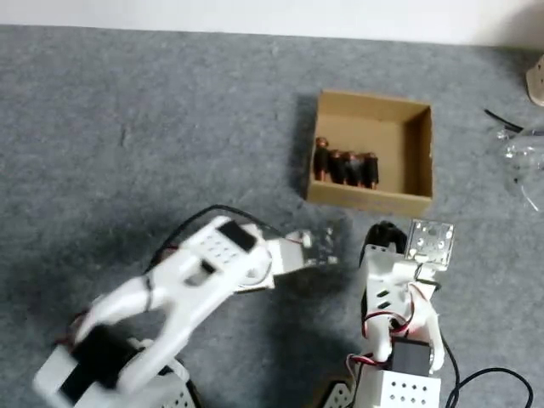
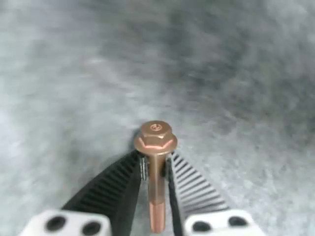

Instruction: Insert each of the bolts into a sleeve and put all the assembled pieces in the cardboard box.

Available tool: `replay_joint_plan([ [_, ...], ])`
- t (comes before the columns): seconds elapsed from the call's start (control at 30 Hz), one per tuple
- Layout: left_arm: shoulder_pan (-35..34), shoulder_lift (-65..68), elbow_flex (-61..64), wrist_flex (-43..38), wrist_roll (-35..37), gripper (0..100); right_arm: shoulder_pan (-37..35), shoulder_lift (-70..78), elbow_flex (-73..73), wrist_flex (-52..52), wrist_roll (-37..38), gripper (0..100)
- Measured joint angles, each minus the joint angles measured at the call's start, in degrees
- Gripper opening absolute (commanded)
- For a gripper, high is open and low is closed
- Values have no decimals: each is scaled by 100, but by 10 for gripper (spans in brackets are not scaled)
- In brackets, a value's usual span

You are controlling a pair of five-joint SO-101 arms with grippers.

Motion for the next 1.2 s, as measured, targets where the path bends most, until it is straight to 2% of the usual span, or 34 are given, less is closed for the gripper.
replay_joint_plan([
  [0.27, 9, -3323, 1943, -1011, 1284, 7, -9, 0, 44, -35, 0, 5],
  [0.57, -1152, -6760, 3938, -2171, 2259, 7, -527, 0, 44, -132, 273, 5],
  [0.7, -1231, -7824, 4774, -2804, 2532, 7, -985, 0, 44, -132, 299, 5],
  [0.83, -1248, -8747, 4862, -3086, 2629, 7, -1178, 0, 44, -132, 316, 5],
  [0.97, -1538, -8967, 4844, -3086, 2637, 6, -1521, 0, 44, -167, 316, 5],
  [1.03, -1697, -8976, 4844, -3138, 2637, 6, -1873, 0, 44, -396, 316, 5],
  [1.2, -2084, -8976, 4800, -3895, 2637, 6, -2505, 0, 44, -1204, 316, 5],
])
